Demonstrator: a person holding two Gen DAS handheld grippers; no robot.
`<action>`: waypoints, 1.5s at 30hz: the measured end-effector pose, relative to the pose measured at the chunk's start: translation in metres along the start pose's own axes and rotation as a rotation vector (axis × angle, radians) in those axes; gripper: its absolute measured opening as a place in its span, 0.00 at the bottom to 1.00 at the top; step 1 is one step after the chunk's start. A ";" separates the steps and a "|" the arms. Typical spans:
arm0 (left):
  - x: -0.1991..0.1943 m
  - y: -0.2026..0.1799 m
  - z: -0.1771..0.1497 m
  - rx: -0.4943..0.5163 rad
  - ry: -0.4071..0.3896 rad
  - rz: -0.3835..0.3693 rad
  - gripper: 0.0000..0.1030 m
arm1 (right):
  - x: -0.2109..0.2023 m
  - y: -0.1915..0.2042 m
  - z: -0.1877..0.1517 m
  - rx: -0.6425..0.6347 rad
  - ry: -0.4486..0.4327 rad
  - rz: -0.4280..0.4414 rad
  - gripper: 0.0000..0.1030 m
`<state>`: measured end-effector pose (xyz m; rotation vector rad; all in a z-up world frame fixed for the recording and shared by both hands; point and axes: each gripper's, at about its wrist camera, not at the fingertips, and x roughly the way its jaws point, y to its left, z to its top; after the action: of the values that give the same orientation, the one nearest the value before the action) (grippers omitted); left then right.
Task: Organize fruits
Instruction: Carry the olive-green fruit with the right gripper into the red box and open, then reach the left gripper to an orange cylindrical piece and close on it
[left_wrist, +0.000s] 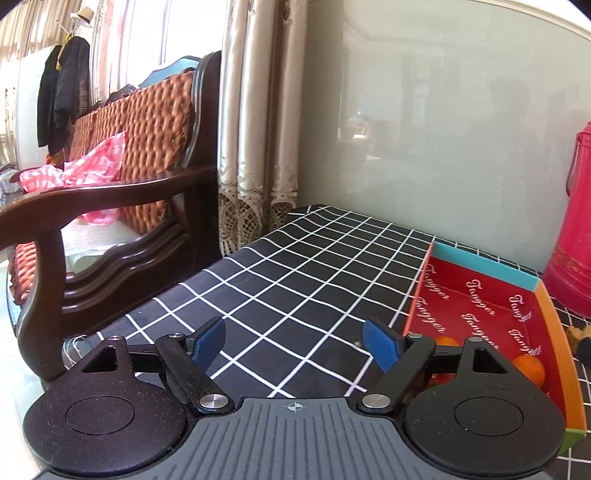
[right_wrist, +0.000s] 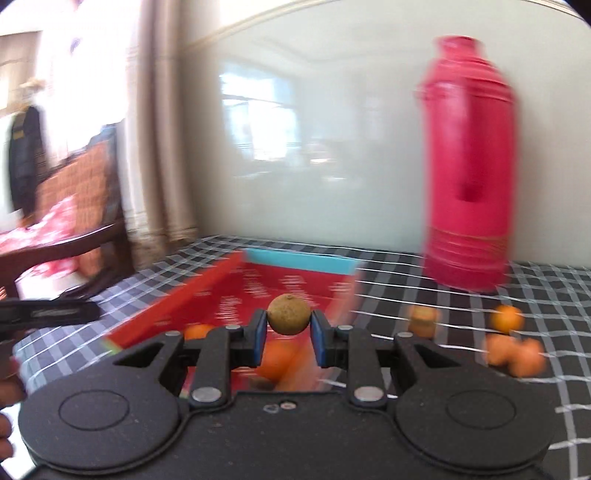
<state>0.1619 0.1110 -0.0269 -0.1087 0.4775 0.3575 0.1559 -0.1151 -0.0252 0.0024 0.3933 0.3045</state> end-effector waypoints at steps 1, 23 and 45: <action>0.000 0.001 0.000 0.000 -0.001 0.004 0.79 | 0.003 0.007 -0.001 -0.019 0.012 0.016 0.17; -0.004 -0.016 0.001 0.020 -0.019 -0.043 0.80 | -0.016 -0.006 -0.001 -0.011 -0.091 -0.286 0.92; -0.065 -0.234 -0.048 0.339 -0.020 -0.453 0.84 | -0.106 -0.159 -0.039 0.289 -0.017 -1.129 0.94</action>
<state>0.1720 -0.1368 -0.0347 0.1158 0.4731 -0.1684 0.0946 -0.3002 -0.0314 0.0633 0.3656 -0.8668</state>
